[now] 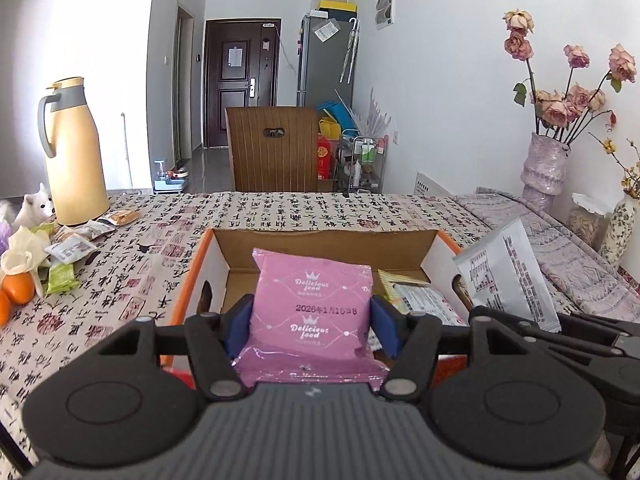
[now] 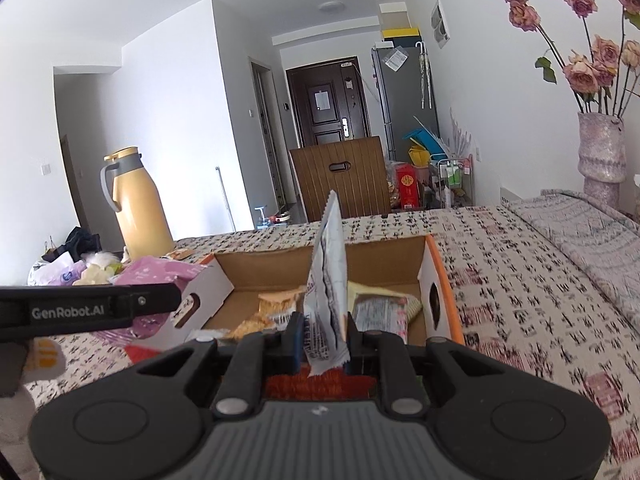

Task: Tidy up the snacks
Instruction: 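Carry the white and pink packets over the box with both grippers, then open both grippers to release the packets into the box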

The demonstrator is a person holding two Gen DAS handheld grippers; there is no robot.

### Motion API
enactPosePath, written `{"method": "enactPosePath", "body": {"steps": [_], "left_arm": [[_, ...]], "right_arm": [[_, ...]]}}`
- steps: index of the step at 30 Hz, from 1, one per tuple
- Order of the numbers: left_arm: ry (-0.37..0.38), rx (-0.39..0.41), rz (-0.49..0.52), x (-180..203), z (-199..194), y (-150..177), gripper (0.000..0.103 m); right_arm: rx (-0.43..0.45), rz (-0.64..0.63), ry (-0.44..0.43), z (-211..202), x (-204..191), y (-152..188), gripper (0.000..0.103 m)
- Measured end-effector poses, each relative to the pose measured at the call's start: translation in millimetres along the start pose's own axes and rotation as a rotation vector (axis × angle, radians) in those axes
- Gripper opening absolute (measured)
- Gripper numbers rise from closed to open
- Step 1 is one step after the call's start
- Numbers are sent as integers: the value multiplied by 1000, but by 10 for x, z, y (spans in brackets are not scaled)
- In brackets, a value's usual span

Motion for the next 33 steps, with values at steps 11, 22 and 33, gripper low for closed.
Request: {"method": "enactPosePath", "body": {"steps": [11, 22, 33], "left_arm": [[-39, -12, -30, -173, 473, -131, 63], [-45, -65, -48, -331, 811, 77, 63], [-78, -26, -66, -377, 732, 77, 103]], "right_arm": [[-22, -8, -3, 558, -55, -161, 17], [-109, -5, 17, 912, 37, 89, 17], [-86, 4, 93, 873, 130, 139, 100]]}}
Point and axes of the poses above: each gripper's, at about its wrist camera, not at the fingertips, and z roughly the way its jaws point, x to its right, y to its underside, the point moved 5 cm from there along z, roughly the way its jaws point, and after that the axes turned 5 degrees about x, right-handed, at the moved point
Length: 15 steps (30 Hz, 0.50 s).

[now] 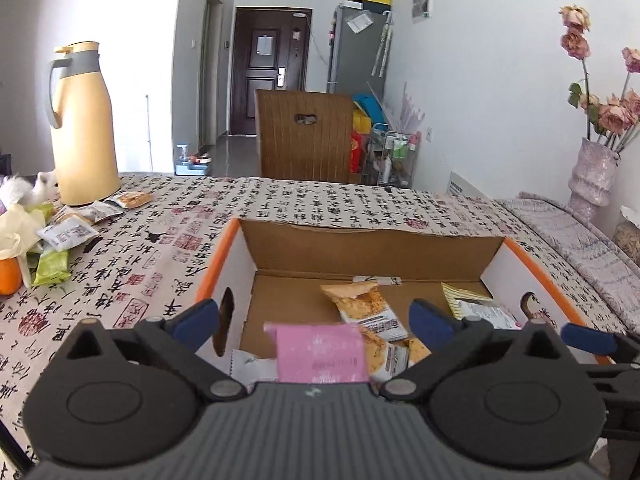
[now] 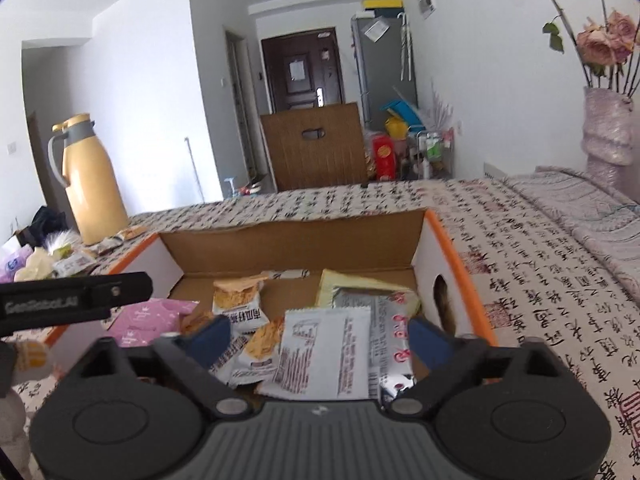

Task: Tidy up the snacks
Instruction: 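Open both grippers to release the packets into the box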

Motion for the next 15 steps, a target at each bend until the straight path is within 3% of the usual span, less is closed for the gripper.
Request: {"method": "enactPosePath", "body": {"steps": [8, 15], "left_arm": [[-23, -23, -6, -6, 34, 0, 103], [-16, -34, 12, 78, -75, -35, 103]], "right_arm": [[-21, 5, 6, 47, 9, 12, 103], [15, -6, 15, -133, -1, -130, 103]]}}
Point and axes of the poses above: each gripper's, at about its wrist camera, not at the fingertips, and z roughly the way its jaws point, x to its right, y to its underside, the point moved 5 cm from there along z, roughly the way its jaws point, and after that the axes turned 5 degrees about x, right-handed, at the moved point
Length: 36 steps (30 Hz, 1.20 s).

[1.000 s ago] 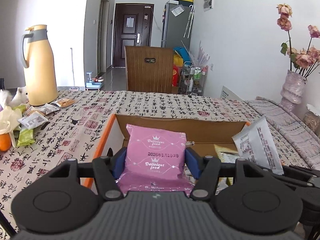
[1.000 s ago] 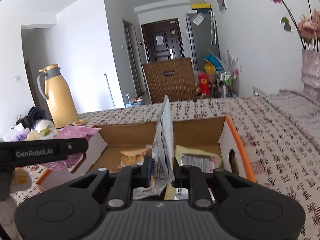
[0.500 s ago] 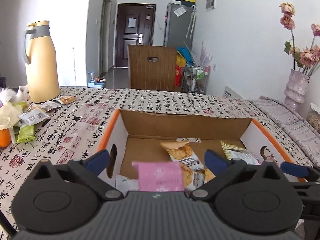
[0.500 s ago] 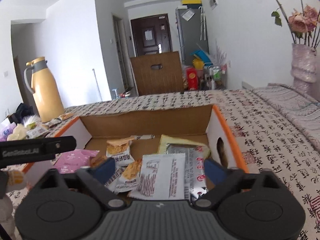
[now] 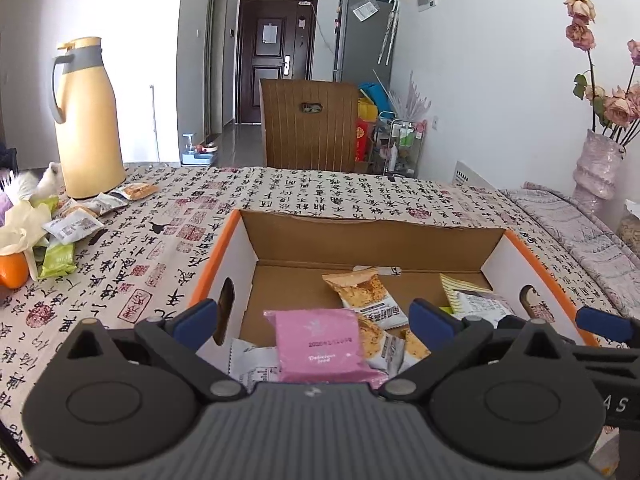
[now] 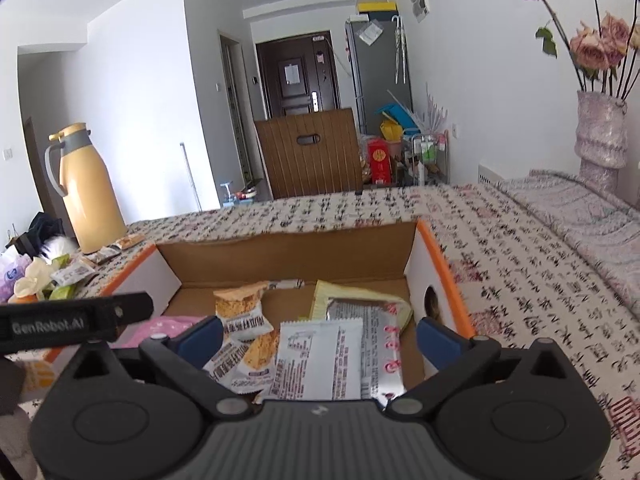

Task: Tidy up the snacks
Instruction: 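Open both grippers to release the packets into the box, then move both grippers back over the snack pile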

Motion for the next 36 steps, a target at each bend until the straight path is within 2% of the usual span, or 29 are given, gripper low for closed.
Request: {"method": "enactPosePath", "body": {"steps": [10, 22, 36], "left_arm": [[3, 15, 0, 5, -318, 30, 103], [-2, 15, 2, -46, -724, 230, 103], [3, -29, 9, -117, -925, 590, 103]], "right_arm": [[12, -18, 8, -334, -16, 3, 103], [-2, -20, 15, -754, 41, 249, 103], [-49, -29, -3, -1059, -37, 568, 103]]}}
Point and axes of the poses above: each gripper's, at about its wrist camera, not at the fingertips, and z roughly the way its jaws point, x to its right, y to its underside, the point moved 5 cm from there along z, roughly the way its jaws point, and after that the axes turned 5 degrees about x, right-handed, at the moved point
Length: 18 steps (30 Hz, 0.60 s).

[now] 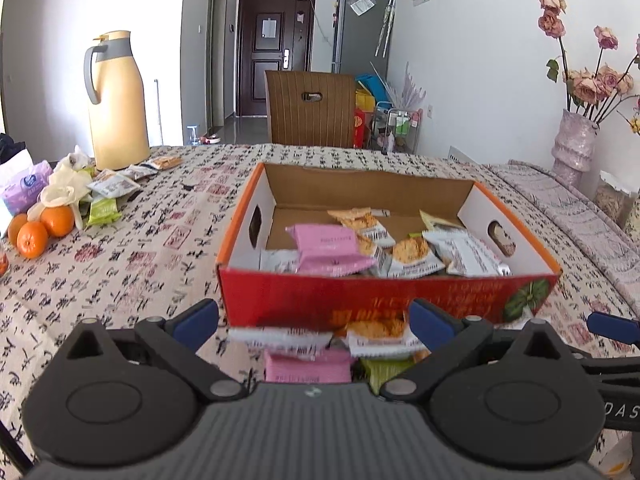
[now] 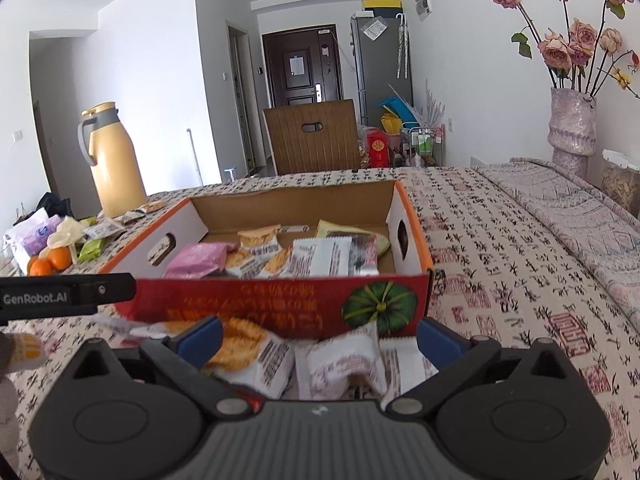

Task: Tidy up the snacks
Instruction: 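Move both grippers back over the snack pile, then grasp the orange-and-blue snack bag with the right gripper and lift it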

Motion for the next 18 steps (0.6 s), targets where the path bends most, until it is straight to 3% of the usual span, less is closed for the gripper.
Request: {"method": "enactPosePath", "body": {"steps": [18], "left_arm": [[7, -71, -10, -228, -161, 414, 103]], "right_arm": [[-120, -16, -60, -149, -352, 422, 103]]}}
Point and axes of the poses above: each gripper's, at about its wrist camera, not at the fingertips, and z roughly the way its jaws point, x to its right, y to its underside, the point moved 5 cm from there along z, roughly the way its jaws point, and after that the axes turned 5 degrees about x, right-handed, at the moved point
